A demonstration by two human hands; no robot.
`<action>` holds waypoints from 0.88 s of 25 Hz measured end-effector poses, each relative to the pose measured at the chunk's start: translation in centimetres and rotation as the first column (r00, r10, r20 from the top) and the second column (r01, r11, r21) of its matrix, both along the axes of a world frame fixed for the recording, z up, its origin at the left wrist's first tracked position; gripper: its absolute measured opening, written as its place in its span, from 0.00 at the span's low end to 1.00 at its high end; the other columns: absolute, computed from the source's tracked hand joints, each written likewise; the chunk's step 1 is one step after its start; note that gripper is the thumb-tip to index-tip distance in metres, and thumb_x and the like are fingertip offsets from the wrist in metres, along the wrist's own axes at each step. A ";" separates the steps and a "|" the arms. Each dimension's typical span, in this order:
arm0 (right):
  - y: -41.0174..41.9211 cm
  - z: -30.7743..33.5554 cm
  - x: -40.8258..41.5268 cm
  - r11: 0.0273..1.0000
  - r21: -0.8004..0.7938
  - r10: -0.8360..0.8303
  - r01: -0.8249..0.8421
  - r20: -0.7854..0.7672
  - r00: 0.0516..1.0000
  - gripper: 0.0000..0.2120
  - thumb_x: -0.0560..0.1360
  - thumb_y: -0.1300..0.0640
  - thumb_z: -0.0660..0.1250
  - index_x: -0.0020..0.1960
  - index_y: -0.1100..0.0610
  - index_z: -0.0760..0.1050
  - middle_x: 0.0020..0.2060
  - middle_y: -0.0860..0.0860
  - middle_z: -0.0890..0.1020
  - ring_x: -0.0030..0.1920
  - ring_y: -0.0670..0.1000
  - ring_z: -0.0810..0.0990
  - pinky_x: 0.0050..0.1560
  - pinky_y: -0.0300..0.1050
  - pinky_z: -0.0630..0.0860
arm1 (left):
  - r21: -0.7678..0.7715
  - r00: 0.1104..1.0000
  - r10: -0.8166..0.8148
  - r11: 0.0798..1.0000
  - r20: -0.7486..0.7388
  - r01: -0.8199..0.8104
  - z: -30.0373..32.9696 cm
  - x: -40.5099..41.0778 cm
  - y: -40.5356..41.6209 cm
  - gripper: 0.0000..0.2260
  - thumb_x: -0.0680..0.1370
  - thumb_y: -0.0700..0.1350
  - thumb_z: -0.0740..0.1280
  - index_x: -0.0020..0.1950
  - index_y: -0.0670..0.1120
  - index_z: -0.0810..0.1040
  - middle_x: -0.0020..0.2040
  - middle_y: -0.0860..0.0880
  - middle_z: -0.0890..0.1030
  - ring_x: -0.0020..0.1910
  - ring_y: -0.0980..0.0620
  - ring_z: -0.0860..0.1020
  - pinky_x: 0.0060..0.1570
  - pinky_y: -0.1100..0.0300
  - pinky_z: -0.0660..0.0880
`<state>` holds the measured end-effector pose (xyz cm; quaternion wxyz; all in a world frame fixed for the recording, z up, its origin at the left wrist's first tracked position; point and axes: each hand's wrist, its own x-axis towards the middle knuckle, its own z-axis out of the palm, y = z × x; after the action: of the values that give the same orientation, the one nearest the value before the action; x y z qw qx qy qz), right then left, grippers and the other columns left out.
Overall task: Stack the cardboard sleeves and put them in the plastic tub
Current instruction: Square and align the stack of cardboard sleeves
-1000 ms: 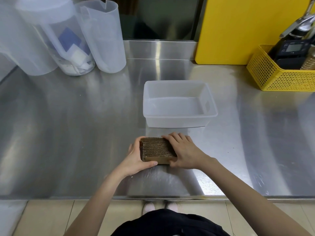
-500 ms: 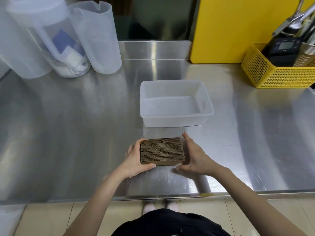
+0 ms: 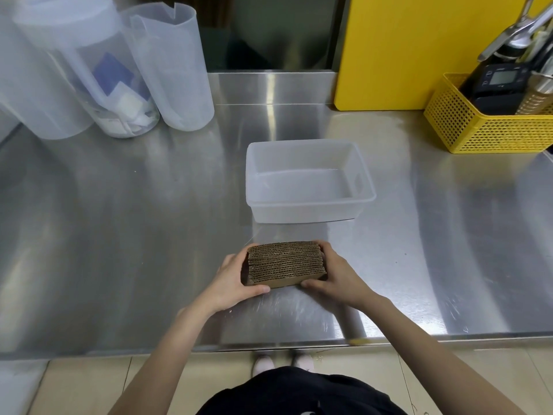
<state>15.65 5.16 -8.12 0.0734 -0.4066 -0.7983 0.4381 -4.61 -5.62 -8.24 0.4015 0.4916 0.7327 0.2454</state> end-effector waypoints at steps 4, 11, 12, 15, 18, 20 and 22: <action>0.2 0.4 -0.1 1.000 0.019 -0.024 0.025 -0.015 1.000 0.34 0.65 0.58 0.75 0.65 0.58 0.62 0.59 0.53 0.79 0.60 0.53 0.76 0.53 0.38 0.68 | 0.034 0.995 0.084 0.996 -0.048 -0.082 0.5 -0.3 0.3 0.34 0.66 0.49 0.74 0.69 0.53 0.63 0.65 0.44 0.71 0.66 0.46 0.67 0.68 0.53 0.62; 0.5 0.5 0.2 0.991 0.133 0.006 -0.005 -0.005 1.000 0.35 0.64 0.56 0.75 0.66 0.57 0.64 0.61 0.53 0.76 0.62 0.53 0.74 0.60 0.38 0.66 | -0.023 0.997 0.025 0.999 -0.077 -0.027 0.5 -0.2 1.3 0.35 0.66 0.52 0.73 0.69 0.53 0.62 0.64 0.42 0.72 0.66 0.45 0.67 0.68 0.51 0.63; 0.4 0.4 0.2 0.990 0.139 0.011 -0.010 -0.006 1.000 0.35 0.64 0.56 0.75 0.67 0.57 0.64 0.61 0.53 0.76 0.62 0.53 0.74 0.61 0.39 0.67 | -0.024 0.997 0.021 0.999 -0.080 -0.023 0.5 -0.2 1.4 0.35 0.66 0.52 0.73 0.69 0.53 0.62 0.63 0.42 0.72 0.66 0.45 0.68 0.67 0.52 0.63; 0.4 0.4 0.3 0.994 0.106 0.007 -0.005 -0.019 1.000 0.35 0.65 0.56 0.75 0.67 0.56 0.63 0.61 0.52 0.77 0.62 0.52 0.75 0.59 0.39 0.67 | -0.018 0.997 0.040 0.999 -0.070 -0.042 0.7 -0.1 1.4 0.34 0.66 0.51 0.73 0.69 0.52 0.63 0.63 0.43 0.72 0.65 0.46 0.69 0.66 0.55 0.64; 0.3 0.5 0.3 0.999 0.030 -0.017 0.017 -0.022 1.000 0.35 0.65 0.58 0.75 0.67 0.55 0.62 0.59 0.50 0.77 0.60 0.51 0.75 0.55 0.35 0.67 | 0.013 0.996 0.053 0.999 -0.066 -0.052 0.9 0.1 1.2 0.32 0.66 0.50 0.73 0.68 0.51 0.66 0.61 0.43 0.74 0.62 0.47 0.71 0.60 0.61 0.65; 0.3 0.7 0.5 1.000 -0.008 -0.028 0.028 -0.030 0.999 0.35 0.65 0.59 0.75 0.67 0.55 0.62 0.56 0.48 0.78 0.58 0.51 0.77 0.50 0.29 0.68 | 0.026 0.996 0.049 0.999 -0.074 -0.047 1.3 0.2 1.1 0.31 0.66 0.50 0.74 0.67 0.52 0.67 0.60 0.43 0.75 0.61 0.47 0.72 0.58 0.62 0.64; 0.2 1.3 0.7 0.998 -0.047 -0.047 0.044 -0.063 0.997 0.34 0.65 0.61 0.75 0.66 0.57 0.62 0.53 0.46 0.76 0.56 0.49 0.77 0.45 0.19 0.66 | 0.042 0.997 0.054 0.998 -0.061 -0.052 1.9 0.1 1.1 0.31 0.66 0.49 0.74 0.66 0.52 0.68 0.60 0.44 0.76 0.61 0.48 0.72 0.58 0.61 0.65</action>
<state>16.31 5.32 -6.84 0.0998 -0.4121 -0.7758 0.4674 -4.49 -4.54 -6.37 0.3618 0.4874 0.7526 0.2553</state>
